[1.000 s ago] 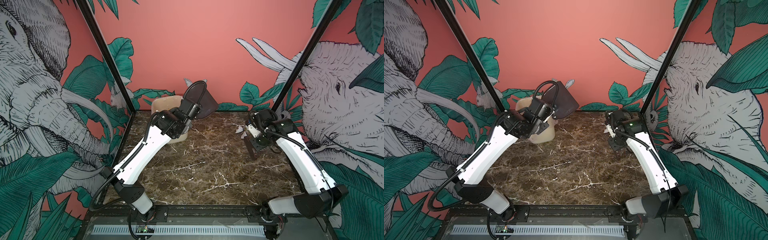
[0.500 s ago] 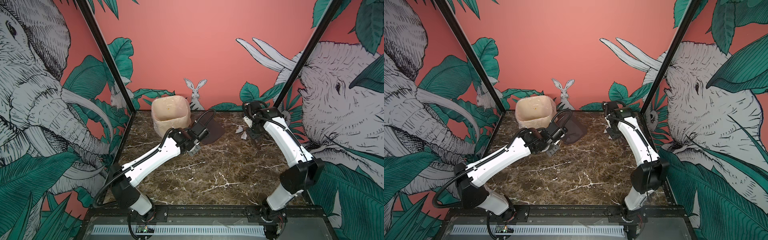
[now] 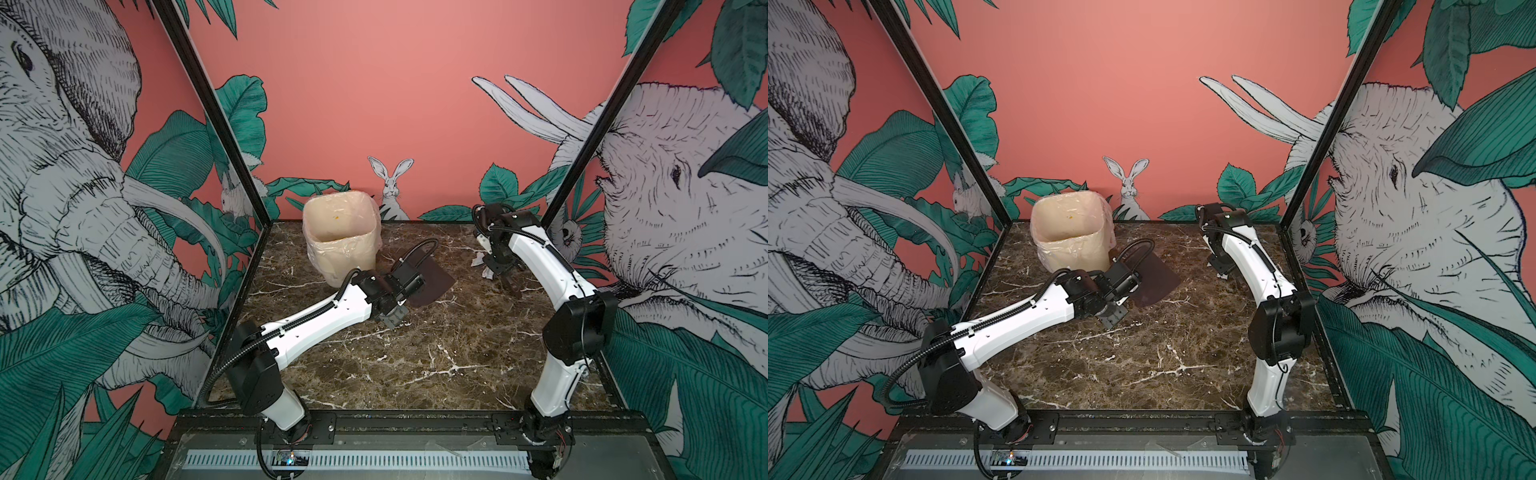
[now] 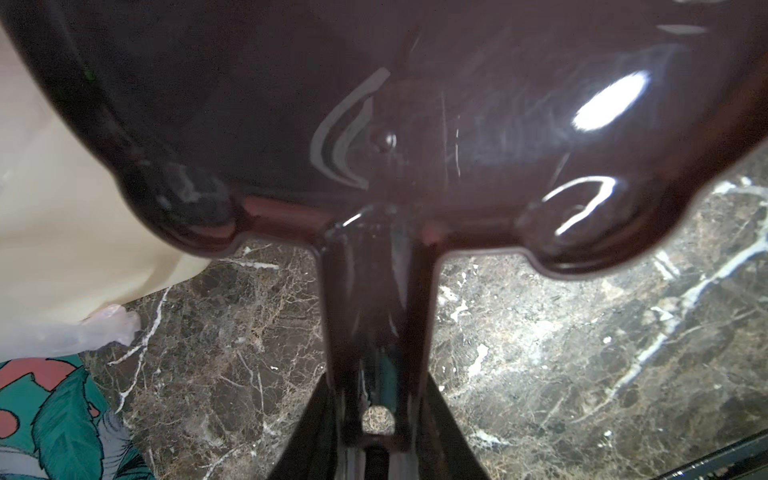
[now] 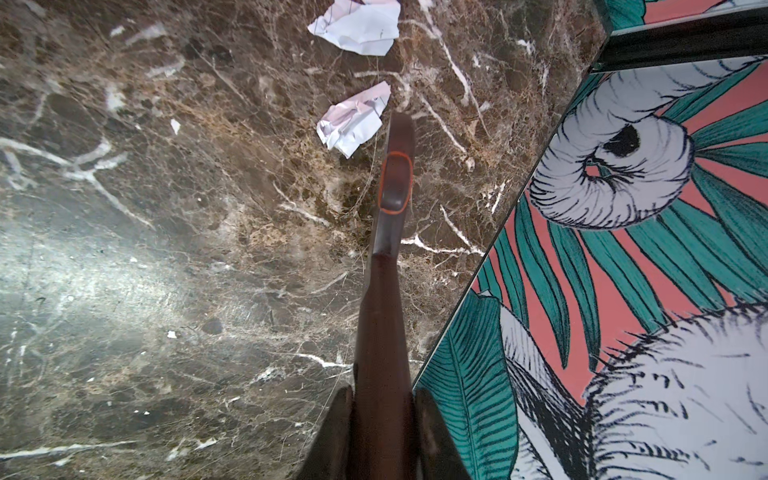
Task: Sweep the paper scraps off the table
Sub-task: 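Lower the dustpan near the white scraps with left gripper while right brings brush over, then place the brush behind the white scraps with the right gripper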
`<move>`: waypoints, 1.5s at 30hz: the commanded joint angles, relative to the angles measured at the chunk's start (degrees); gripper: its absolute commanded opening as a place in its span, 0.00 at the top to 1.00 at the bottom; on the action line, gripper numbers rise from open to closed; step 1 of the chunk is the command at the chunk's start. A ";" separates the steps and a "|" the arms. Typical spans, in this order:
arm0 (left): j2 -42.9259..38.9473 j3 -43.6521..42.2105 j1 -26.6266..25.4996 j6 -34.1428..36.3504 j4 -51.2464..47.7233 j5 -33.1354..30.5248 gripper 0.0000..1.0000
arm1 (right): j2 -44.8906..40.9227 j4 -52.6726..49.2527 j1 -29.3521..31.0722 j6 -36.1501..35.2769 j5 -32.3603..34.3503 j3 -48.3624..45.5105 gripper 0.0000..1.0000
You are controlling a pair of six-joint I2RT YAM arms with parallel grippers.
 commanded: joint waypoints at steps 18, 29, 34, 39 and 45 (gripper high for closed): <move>3.34 -8.26 -2.06 -4.11 -2.00 3.69 1.00 | 2.29 1.75 7.77 -4.72 -1.42 -0.01 1.00; 3.63 -12.95 -3.19 -5.82 0.03 7.29 1.00 | -3.40 -4.54 19.73 1.36 -15.98 -1.76 1.00; 5.42 -12.01 -3.66 -5.55 -0.06 8.44 1.00 | -5.86 -6.85 24.14 2.70 -18.77 -0.04 1.00; 6.03 -11.71 -3.66 -6.05 -1.19 9.60 1.00 | -5.97 -8.45 24.38 2.09 -11.60 2.22 1.00; 5.58 -11.81 -3.66 -6.35 -2.46 10.65 1.00 | -1.47 -6.62 24.36 1.08 -7.41 5.03 1.00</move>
